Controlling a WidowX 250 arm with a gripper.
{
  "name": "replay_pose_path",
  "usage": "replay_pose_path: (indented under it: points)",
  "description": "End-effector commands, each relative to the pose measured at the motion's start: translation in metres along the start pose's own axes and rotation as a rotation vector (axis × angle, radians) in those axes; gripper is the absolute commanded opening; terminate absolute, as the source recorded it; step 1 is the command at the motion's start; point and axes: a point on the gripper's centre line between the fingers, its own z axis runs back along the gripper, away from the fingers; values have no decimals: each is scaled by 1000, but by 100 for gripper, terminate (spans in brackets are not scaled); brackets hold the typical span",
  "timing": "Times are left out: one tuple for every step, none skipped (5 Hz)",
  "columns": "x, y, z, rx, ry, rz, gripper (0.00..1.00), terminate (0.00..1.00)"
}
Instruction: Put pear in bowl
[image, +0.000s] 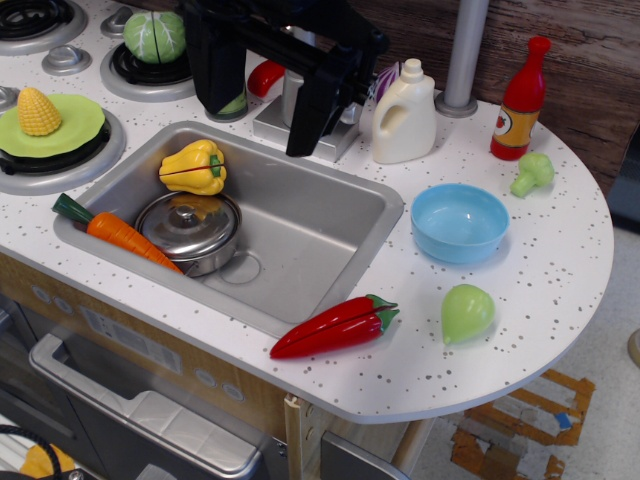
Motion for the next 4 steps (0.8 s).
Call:
replay_pose_path:
  points:
    - [0,0,0,0,0,0,100,0]
    - [24,-39,-4,41,-29,41,100,0]
    - [48,-76,-13,7,-42,66,100,0]
    - [65,-105,-30,-20,-50,77,100,0]
